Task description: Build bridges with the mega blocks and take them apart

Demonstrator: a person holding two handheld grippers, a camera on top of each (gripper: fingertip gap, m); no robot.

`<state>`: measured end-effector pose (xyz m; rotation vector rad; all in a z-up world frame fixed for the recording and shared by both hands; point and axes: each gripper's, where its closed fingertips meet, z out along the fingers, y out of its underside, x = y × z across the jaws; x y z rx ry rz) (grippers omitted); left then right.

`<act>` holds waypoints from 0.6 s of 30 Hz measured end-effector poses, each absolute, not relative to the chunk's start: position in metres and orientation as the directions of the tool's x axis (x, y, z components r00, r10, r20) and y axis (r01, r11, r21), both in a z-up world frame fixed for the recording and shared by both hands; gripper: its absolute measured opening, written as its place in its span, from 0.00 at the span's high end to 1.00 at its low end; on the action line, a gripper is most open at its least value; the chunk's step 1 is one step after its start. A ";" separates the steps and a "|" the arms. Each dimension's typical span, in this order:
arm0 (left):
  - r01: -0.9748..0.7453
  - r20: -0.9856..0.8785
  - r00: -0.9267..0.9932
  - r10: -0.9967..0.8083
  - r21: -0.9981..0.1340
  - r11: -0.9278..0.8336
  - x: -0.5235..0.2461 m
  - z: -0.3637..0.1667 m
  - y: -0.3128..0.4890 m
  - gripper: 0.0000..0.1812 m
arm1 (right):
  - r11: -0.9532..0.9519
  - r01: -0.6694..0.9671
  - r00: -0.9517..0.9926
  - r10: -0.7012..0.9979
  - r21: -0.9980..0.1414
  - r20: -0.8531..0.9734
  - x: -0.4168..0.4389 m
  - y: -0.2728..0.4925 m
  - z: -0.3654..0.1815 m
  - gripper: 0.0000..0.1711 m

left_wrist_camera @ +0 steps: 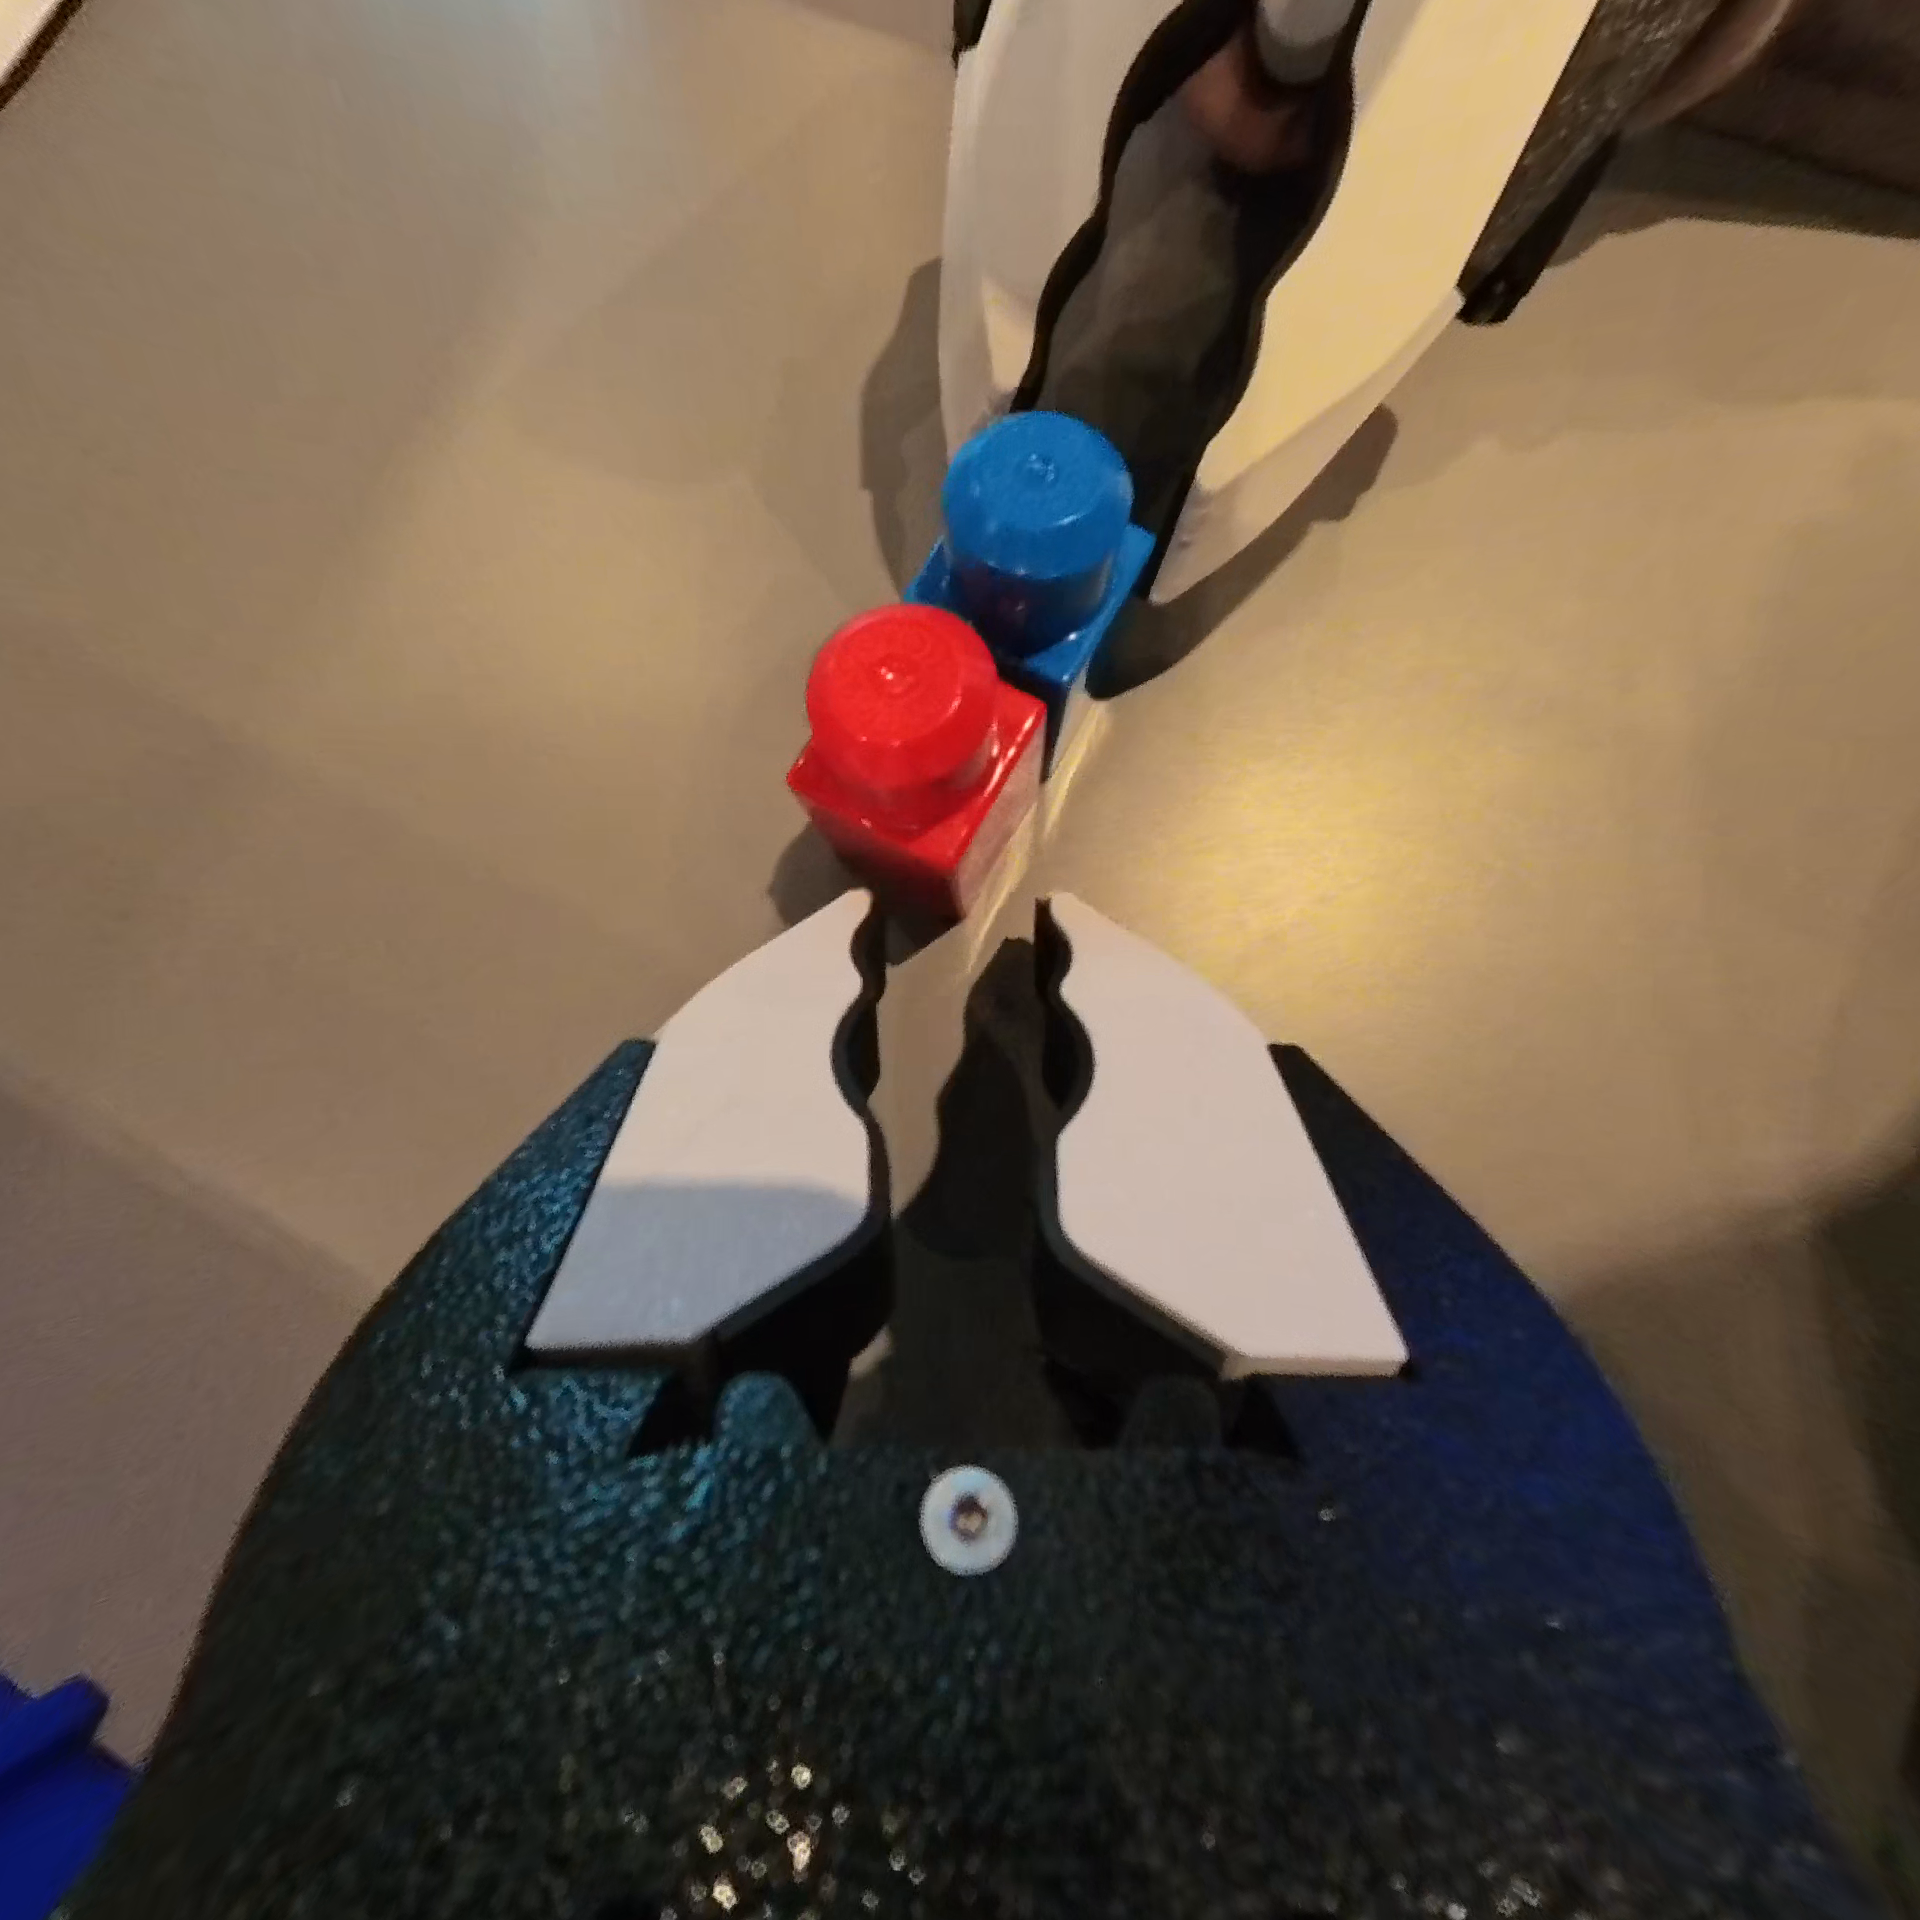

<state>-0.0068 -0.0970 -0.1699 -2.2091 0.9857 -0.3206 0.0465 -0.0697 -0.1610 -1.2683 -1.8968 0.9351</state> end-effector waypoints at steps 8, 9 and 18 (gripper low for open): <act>-0.554 -0.050 0.679 -0.732 -0.690 -0.466 -0.005 -0.168 -0.094 0.85 | 0.286 0.463 -0.317 0.937 -0.839 0.145 0.045 -0.070 -0.161 0.81; -0.556 -0.051 0.677 -0.735 -0.689 -0.464 -0.004 -0.168 -0.094 0.85 | 0.286 0.464 -0.317 0.937 -0.838 0.144 0.045 -0.069 -0.162 0.81; -0.558 -0.045 0.674 -0.737 -0.685 -0.468 -0.004 -0.171 -0.096 0.85 | 0.284 0.491 -0.319 0.938 -0.824 0.134 0.050 -0.069 -0.165 0.78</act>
